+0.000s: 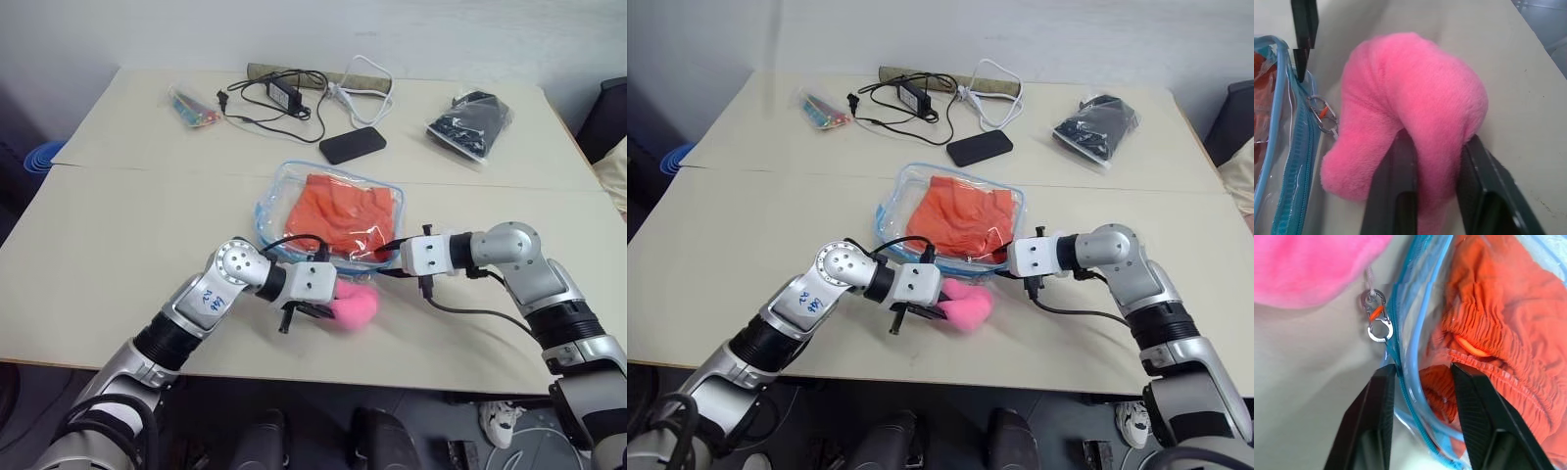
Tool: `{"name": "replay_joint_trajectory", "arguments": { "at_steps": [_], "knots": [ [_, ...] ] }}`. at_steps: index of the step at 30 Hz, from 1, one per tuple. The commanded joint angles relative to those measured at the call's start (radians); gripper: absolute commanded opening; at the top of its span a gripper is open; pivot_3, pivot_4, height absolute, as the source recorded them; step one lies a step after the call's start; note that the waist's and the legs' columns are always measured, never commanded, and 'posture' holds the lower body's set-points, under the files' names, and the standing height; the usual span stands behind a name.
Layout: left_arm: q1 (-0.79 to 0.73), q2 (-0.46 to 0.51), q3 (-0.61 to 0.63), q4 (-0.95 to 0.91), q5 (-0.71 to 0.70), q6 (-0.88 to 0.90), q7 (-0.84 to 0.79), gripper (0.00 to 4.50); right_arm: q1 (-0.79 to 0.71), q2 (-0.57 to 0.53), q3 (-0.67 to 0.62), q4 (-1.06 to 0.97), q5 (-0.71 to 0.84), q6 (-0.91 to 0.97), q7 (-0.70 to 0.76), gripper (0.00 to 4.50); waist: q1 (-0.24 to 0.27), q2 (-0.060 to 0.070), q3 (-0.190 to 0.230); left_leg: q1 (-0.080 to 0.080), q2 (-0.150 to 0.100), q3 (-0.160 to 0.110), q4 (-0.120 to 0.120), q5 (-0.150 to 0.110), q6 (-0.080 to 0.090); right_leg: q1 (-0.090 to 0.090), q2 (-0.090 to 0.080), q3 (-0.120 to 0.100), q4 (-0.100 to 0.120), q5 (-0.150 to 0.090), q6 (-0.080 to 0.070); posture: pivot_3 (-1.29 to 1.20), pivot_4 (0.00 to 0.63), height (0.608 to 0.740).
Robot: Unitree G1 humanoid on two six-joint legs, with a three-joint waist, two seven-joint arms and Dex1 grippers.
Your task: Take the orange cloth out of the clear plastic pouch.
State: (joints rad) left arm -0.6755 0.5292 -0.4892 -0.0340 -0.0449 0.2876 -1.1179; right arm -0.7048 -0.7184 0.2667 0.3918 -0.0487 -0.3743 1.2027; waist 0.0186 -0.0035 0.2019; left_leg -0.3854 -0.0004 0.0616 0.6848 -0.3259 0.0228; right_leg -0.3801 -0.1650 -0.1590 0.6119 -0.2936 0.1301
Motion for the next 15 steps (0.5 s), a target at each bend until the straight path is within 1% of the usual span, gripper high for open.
{"name": "replay_joint_trajectory", "arguments": {
  "at_steps": [1, 2, 3, 5, 6, 13, 15],
  "knots": [
    [0.009, -0.001, 0.000, 0.004, 0.031, 0.021, 0.011, 0.31, -0.019, -0.020, -0.028, -0.010, 0.035, 0.020, 0.036, 2.29, 0.000, 0.000, 0.000, 0.000, 0.000, 0.000, 0.000, 0.000, 0.000, 0.000, 0.000, 0.000, 0.000, 0.000, 0.000, 0.00, 0.150, 0.740],
    [0.006, -0.003, 0.000, 0.005, 0.031, 0.023, 0.012, 0.31, -0.025, -0.019, -0.025, 0.007, 0.019, 0.007, 0.024, 2.46, 0.000, 0.000, 0.000, 0.000, 0.000, 0.000, 0.000, 0.000, 0.000, 0.000, 0.000, 0.000, 0.000, 0.000, 0.000, 0.00, 0.150, 0.740],
    [0.003, -0.005, 0.000, 0.007, 0.032, 0.024, 0.012, 0.31, -0.031, -0.017, -0.024, 0.020, 0.004, -0.001, 0.008, 2.75, 0.000, 0.000, 0.000, 0.000, 0.000, 0.000, 0.000, 0.000, 0.000, 0.000, 0.000, 0.000, 0.000, 0.000, 0.000, 0.00, 0.150, 0.740],
    [-0.001, -0.008, 0.001, 0.007, 0.032, 0.027, 0.012, 0.31, -0.041, -0.018, -0.021, 0.037, -0.014, -0.028, -0.004, 3.47, 0.000, 0.000, 0.000, 0.000, 0.000, 0.000, 0.000, 0.000, 0.000, 0.000, 0.000, 0.000, 0.000, 0.000, 0.000, 0.00, 0.150, 0.740],
    [-0.003, -0.008, 0.001, 0.007, 0.032, 0.027, 0.012, 0.31, -0.045, -0.022, -0.018, 0.043, -0.020, -0.043, -0.002, 3.75, 0.000, 0.000, 0.000, 0.000, 0.000, 0.000, 0.000, 0.000, 0.000, 0.000, 0.000, 0.000, 0.000, 0.000, 0.000, 0.00, 0.150, 0.740],
    [-0.006, -0.002, 0.000, 0.008, 0.040, 0.021, 0.004, 0.31, -0.111, -0.041, -0.024, 0.126, -0.054, -0.133, -0.012, 3.75, 0.000, 0.000, 0.000, 0.000, 0.000, 0.000, 0.000, 0.000, 0.000, 0.000, 0.000, 0.000, 0.000, 0.000, 0.000, 0.00, 0.150, 0.740],
    [-0.006, -0.002, 0.000, 0.007, 0.042, 0.022, 0.004, 0.31, -0.125, -0.045, -0.025, 0.139, -0.038, -0.148, 0.008, 3.36, -0.001, 0.000, 0.000, 0.000, 0.000, 0.000, 0.000, 0.000, 0.000, 0.000, 0.000, 0.000, 0.000, 0.000, 0.000, 0.00, 0.150, 0.740]
  ]
}}
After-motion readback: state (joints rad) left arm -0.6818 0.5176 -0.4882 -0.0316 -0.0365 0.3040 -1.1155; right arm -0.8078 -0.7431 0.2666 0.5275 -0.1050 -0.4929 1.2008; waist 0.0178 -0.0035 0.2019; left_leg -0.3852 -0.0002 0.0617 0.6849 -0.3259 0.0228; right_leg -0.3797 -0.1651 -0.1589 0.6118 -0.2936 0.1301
